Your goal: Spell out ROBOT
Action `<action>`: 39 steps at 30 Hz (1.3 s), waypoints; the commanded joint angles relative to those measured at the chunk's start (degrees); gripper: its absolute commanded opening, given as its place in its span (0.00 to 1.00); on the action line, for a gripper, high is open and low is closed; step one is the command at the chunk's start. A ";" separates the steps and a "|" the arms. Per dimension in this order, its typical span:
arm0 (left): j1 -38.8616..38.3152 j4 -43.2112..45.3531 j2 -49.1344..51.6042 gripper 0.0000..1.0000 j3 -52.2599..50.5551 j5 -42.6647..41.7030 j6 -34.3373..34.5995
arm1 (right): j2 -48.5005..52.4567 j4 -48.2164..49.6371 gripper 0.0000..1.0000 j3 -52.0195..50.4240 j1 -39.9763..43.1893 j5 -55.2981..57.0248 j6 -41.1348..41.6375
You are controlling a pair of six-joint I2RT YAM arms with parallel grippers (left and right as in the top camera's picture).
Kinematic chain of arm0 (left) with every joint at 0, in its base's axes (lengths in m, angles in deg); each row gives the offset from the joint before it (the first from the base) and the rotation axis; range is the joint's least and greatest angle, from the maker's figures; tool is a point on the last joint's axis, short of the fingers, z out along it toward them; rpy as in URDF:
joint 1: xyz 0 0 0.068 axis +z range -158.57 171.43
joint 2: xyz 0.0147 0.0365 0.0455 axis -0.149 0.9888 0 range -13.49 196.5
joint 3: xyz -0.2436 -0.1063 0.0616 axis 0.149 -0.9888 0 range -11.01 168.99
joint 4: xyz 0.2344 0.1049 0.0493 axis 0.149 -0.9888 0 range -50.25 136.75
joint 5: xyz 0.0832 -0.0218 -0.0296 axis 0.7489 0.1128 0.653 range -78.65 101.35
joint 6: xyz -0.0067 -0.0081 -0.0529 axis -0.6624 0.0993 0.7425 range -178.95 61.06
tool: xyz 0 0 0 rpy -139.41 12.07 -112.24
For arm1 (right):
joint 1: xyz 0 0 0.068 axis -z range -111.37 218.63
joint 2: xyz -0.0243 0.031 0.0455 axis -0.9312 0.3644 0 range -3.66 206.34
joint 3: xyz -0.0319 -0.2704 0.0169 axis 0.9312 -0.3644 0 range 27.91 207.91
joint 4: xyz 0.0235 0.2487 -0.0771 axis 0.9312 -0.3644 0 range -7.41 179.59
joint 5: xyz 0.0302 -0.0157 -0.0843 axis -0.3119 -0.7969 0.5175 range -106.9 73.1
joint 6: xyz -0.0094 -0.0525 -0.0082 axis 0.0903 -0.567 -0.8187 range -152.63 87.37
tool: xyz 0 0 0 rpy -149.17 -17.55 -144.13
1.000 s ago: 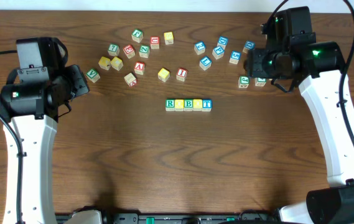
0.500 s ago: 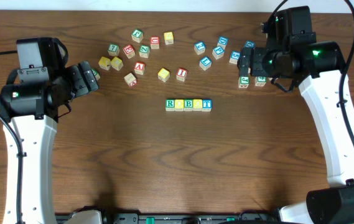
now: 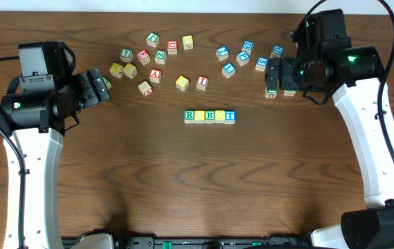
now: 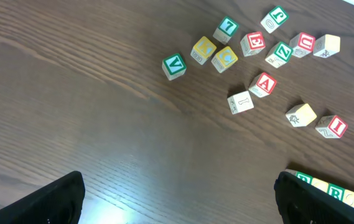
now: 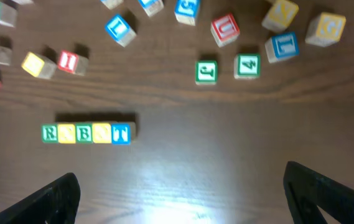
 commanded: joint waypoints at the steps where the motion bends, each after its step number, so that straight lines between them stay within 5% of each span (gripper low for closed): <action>1: 0.24 -0.17 -0.46 0.96 1.22 0.57 -0.76 | -0.68 -1.79 0.99 1.07 0.35 1.44 -0.13; 11: 0.24 -0.17 -0.46 0.97 1.22 0.57 -0.76 | -4.02 2.69 0.99 1.07 -0.02 1.29 -2.34; 20: 0.24 -0.17 -0.46 0.96 1.22 0.55 -0.76 | -18.69 11.37 0.99 -4.24 -1.01 5.05 -9.68; 39: 0.24 -0.17 -0.46 0.96 1.22 0.57 -0.76 | -69.48 65.68 0.99 -77.92 2.69 3.48 -9.51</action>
